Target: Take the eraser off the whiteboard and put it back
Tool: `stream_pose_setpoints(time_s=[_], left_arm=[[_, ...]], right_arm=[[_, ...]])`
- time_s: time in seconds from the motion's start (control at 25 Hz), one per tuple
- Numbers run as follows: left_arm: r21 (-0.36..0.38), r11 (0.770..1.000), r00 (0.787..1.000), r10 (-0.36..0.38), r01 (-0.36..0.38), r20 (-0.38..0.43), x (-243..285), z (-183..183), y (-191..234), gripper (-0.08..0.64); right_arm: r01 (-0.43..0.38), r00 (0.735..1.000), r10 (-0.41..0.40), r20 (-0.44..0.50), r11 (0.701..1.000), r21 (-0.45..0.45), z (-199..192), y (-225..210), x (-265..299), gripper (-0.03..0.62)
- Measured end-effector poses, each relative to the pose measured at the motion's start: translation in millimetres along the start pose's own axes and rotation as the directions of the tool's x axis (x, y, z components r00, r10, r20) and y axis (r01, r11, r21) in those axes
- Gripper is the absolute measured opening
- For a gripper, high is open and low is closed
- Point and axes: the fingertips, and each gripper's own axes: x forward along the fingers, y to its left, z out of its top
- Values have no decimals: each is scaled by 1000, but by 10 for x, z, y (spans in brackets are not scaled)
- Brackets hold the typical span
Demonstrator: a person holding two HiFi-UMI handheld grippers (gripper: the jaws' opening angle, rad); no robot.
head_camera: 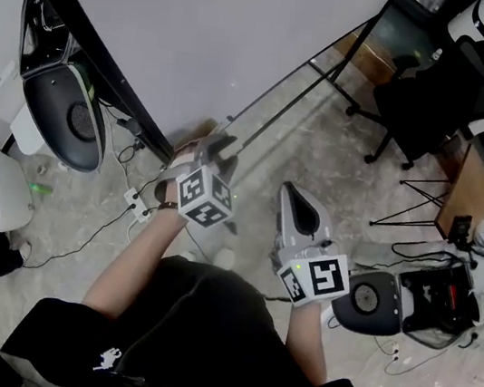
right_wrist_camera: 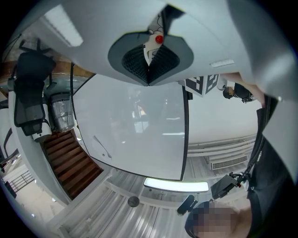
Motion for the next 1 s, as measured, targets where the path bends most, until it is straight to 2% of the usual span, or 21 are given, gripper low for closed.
stream_pose_setpoints(time_s=[0.44, 0.84, 1.0], left_arm=[[-33, 999, 991, 46, -42, 123, -348, 120, 99, 201], [-78, 996, 957, 71, -50, 283, -878, 124, 232, 198], [-80, 996, 943, 74, -51, 323, -1057, 67, 219, 198]], right_arm=[[-1, 1000, 1, 10, 1000, -22, 22, 216, 6, 9], [5, 1000, -5, 17, 999, -49, 24, 701, 35, 9], [11, 1000, -10, 29, 998, -54, -2, 882, 4, 9]])
